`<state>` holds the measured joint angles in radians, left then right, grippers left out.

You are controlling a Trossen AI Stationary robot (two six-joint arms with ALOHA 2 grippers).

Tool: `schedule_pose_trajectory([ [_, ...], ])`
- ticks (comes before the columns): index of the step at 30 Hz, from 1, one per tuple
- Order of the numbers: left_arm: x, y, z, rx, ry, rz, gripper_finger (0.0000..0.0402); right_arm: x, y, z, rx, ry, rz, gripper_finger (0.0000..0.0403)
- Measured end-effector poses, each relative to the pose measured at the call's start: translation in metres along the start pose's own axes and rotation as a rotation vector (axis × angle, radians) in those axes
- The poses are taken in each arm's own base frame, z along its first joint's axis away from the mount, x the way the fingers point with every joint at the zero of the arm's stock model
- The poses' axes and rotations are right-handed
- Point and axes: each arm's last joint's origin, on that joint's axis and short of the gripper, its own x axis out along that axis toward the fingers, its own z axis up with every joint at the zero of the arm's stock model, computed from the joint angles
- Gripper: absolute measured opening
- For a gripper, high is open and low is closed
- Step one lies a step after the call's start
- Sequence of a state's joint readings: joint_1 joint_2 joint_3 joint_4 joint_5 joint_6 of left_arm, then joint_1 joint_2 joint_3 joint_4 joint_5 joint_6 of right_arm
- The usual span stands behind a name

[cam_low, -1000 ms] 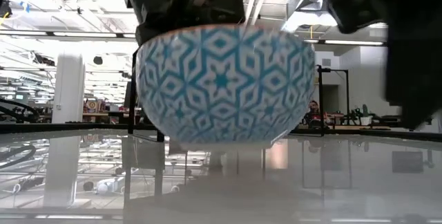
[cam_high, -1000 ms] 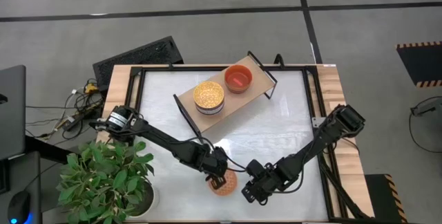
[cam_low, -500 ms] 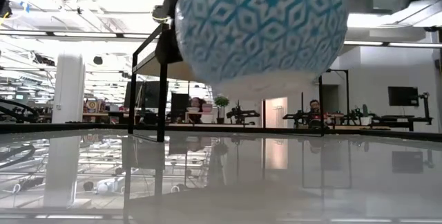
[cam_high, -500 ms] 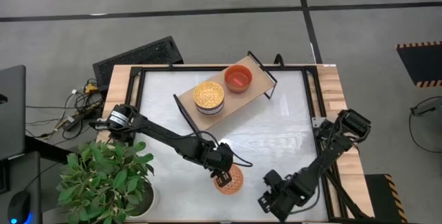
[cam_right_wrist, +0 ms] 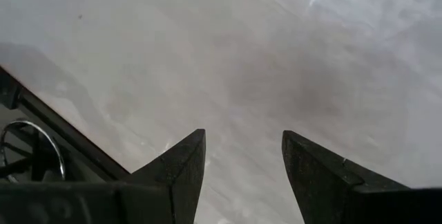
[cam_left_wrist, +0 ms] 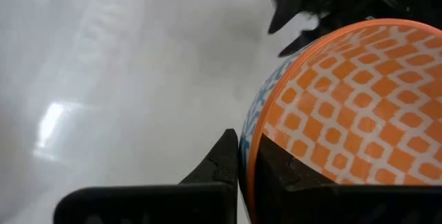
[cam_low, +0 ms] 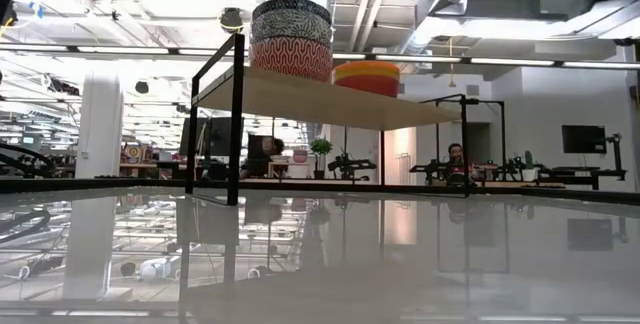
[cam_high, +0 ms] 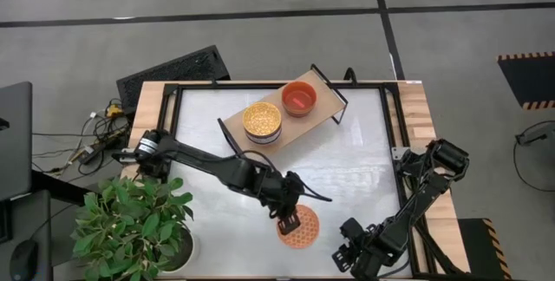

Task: Place and stack bowls onto a shelf
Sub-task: Stack the patterned orange bowl on top of the patterned yellow bowl on the shelf

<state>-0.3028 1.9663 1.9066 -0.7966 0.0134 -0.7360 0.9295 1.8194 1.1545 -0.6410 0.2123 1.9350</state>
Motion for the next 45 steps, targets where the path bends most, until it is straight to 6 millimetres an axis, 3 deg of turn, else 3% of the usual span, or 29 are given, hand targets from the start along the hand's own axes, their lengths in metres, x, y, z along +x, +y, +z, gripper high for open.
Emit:
schedule_pose_trajectory([
  [5,-0.044,-0.005,0.02,0.039,-0.028,0.063,0.0,0.001,-0.001,0.004,0.0,-0.013,-0.024,0.0218],
  [10,-0.08,0.006,0.036,0.039,-0.052,0.174,0.0,0.001,-0.003,0.004,-0.005,-0.021,-0.039,0.0218],
  [23,-0.149,0.071,0.073,-0.036,-0.127,0.341,0.0,0.0,-0.008,0.004,-0.017,-0.035,-0.088,0.0218],
  [37,-0.179,0.148,0.104,-0.184,-0.191,0.487,0.0004,-0.002,-0.017,0.007,-0.043,-0.065,-0.177,0.0218],
  [45,-0.19,0.177,0.1,-0.262,-0.098,0.573,0.0002,-0.003,-0.021,0.009,-0.056,-0.082,-0.223,0.0218],
])
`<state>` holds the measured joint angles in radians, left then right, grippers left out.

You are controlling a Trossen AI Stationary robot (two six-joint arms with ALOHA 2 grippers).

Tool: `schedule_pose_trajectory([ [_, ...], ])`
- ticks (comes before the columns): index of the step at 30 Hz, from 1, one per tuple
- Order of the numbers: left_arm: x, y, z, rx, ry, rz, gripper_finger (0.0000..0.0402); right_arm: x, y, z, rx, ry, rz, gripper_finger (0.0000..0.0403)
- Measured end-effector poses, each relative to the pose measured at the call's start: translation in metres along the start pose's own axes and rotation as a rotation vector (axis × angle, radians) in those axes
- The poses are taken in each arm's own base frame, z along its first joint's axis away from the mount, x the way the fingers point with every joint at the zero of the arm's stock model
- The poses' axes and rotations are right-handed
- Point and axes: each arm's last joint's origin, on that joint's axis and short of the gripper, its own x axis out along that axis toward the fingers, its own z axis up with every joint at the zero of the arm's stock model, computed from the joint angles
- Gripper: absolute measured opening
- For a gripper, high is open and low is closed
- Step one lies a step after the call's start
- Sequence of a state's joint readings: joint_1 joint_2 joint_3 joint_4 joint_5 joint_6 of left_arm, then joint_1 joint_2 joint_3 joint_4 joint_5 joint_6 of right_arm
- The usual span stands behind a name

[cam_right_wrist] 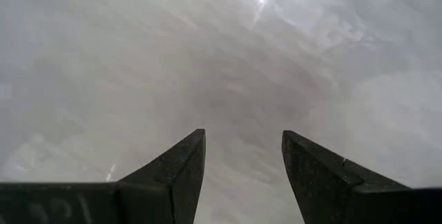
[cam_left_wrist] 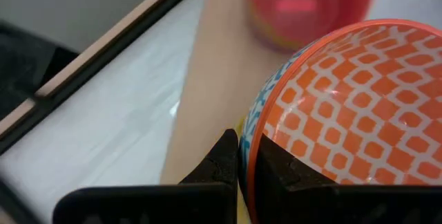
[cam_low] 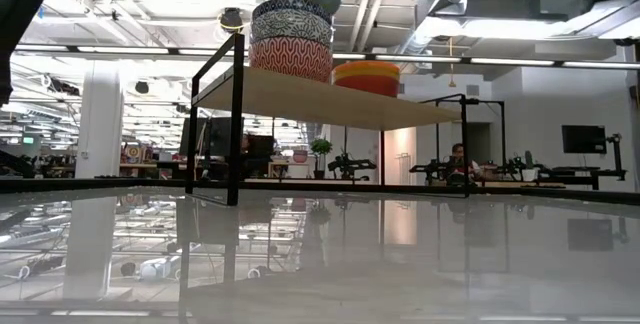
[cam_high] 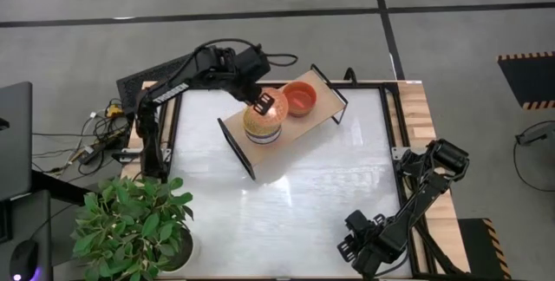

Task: Place and stack bowls onto a shelf
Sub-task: Stack the patterned orange bowl on top of the patterned yellow bowl on the shelf

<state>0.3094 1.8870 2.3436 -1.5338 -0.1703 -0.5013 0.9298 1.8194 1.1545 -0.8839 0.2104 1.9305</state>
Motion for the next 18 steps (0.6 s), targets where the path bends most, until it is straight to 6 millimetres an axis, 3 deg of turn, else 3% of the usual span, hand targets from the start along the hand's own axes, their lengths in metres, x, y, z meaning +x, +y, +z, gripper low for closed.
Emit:
schedule_pose_trajectory([
  [18,0.006,0.025,0.01,-0.048,0.085,-0.094,0.0002,-0.003,-0.006,0.003,0.004,-0.018,-0.046,0.0218],
])
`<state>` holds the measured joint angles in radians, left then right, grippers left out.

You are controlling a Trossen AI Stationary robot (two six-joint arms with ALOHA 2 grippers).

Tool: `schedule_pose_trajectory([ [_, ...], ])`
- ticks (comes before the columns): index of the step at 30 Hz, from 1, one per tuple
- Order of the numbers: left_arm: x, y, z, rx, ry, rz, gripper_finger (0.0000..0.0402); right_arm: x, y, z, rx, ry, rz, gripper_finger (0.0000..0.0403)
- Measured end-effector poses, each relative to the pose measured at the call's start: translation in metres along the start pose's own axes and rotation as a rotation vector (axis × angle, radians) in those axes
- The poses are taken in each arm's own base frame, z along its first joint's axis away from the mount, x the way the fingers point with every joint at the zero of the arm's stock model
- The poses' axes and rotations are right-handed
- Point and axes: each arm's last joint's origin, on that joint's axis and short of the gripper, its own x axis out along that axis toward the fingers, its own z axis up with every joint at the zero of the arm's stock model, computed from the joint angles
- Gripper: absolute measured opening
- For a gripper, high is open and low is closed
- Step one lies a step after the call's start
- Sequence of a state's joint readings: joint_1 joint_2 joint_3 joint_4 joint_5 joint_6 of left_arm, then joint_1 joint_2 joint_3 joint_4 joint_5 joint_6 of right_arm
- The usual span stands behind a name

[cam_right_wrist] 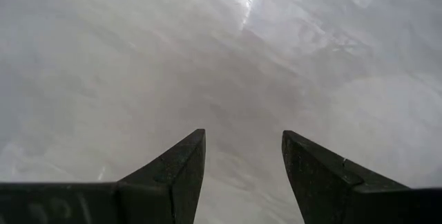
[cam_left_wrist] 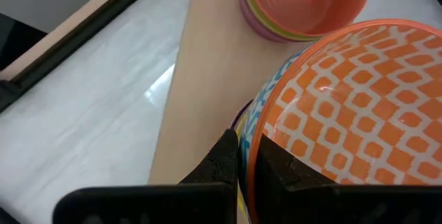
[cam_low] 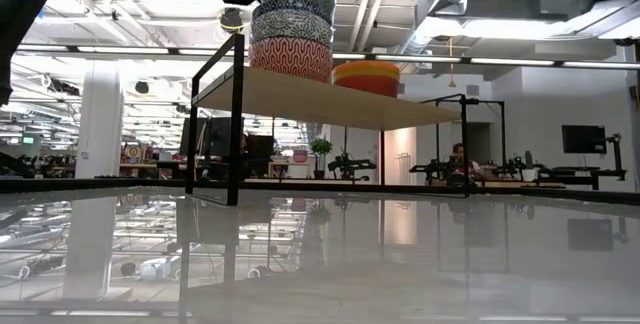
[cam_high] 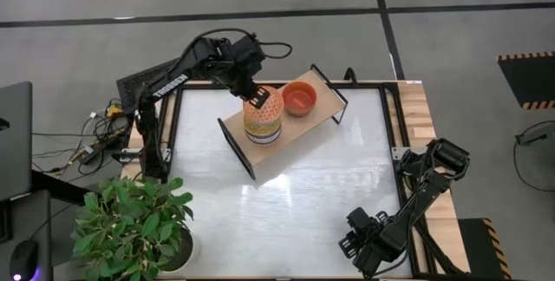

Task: Place and stack bowls onto a shelf
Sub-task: Stack the patterned orange bowl on top of the patterned yellow bowl on the shelf

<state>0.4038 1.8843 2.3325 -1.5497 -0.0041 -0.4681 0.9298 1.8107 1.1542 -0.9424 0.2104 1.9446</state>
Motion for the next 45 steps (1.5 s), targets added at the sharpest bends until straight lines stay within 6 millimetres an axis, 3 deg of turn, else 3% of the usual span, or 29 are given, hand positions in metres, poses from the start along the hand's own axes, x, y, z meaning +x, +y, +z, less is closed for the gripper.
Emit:
schedule_pose_trajectory([
  [10,-0.034,0.0,-0.002,-0.026,-0.151,-0.106,0.0002,-0.002,-0.006,-0.004,0.021,-0.011,-0.034,0.0218],
  [25,-0.045,-0.025,-0.014,0.01,-0.195,-0.193,0.0002,-0.007,-0.015,-0.002,0.006,-0.041,-0.096,0.0218],
  [29,-0.044,-0.033,-0.025,0.042,-0.15,-0.168,0.0002,-0.01,-0.025,-0.001,0.02,-0.051,-0.109,0.0218],
  [38,-0.053,-0.046,-0.029,0.062,-0.225,-0.222,0.0002,-0.011,-0.05,0.011,0.011,-0.066,-0.098,0.0218],
  [42,-0.056,-0.035,-0.008,0.01,-0.264,-0.387,0.0002,-0.011,-0.061,0.019,0.007,-0.08,-0.096,0.0218],
  [45,-0.058,-0.021,-0.001,-0.054,-0.301,-0.32,0.0002,-0.011,-0.069,0.028,-0.005,-0.086,-0.087,0.0218],
])
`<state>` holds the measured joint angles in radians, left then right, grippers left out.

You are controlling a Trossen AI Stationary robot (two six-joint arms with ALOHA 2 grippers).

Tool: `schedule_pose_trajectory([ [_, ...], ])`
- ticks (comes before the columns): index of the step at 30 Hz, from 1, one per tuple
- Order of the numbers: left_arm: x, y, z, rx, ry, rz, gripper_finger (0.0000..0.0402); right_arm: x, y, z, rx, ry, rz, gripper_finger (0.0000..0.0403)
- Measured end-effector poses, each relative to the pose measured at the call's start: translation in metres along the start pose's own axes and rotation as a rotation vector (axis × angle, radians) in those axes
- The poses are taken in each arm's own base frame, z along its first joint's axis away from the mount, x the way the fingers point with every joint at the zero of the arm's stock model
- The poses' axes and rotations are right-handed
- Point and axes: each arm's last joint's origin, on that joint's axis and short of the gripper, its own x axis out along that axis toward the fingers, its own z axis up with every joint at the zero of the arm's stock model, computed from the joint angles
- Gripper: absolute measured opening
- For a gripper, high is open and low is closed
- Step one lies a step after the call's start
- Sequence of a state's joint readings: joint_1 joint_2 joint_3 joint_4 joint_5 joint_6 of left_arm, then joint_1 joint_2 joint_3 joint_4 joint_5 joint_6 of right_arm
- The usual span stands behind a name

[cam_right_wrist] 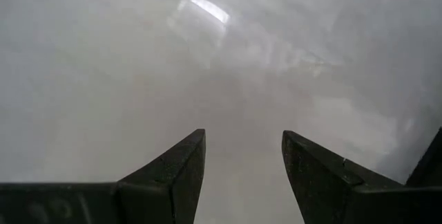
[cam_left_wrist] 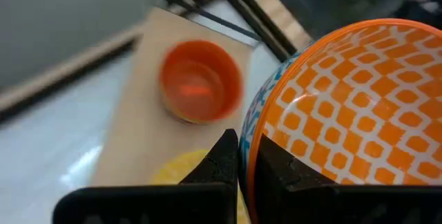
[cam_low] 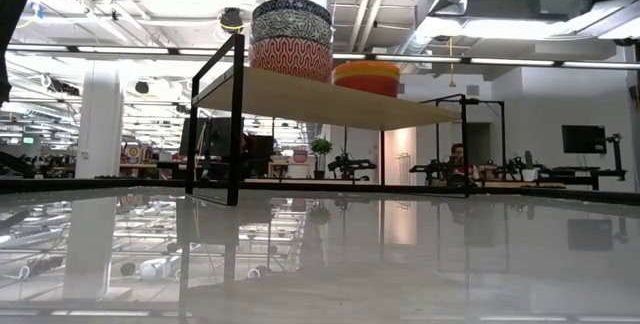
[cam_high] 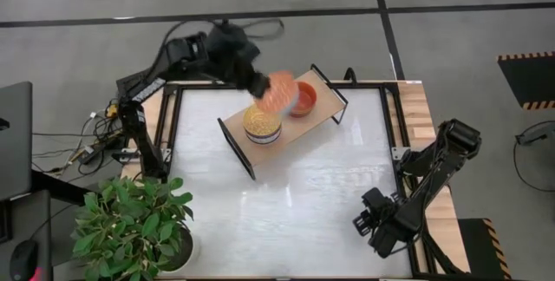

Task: Place and stack bowls onto a shelf
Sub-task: Stack the patterned orange bowl on top of the patterned yellow bowl on the shelf

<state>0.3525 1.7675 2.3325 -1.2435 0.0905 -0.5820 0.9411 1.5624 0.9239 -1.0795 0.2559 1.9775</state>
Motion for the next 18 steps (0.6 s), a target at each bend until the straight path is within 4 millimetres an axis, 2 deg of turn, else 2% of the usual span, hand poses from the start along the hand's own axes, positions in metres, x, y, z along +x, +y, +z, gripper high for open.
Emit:
schedule_pose_trajectory([
  [2,-0.001,-0.001,-0.004,0.027,-0.002,0.043,0.0002,0.003,-0.005,0.004,-0.009,-0.006,-0.008,0.0218],
  [5,0.003,-0.002,-0.018,0.056,0.108,0.09,0.0002,0.007,-0.012,0.009,-0.014,-0.005,0.007,0.0218],
  [8,0.012,-0.007,-0.022,0.054,0.114,0.029,0.0002,0.012,-0.019,0.01,-0.013,-0.005,0.006,0.0218],
  [11,0.008,-0.004,-0.031,0.037,0.124,0.047,0.0002,0.016,-0.024,0.015,0.002,-0.013,0.014,0.0218],
  [18,-0.001,0.014,-0.041,-0.061,-0.028,-0.007,0.0002,0.017,-0.029,0.023,-0.005,-0.027,0.037,0.0218],
])
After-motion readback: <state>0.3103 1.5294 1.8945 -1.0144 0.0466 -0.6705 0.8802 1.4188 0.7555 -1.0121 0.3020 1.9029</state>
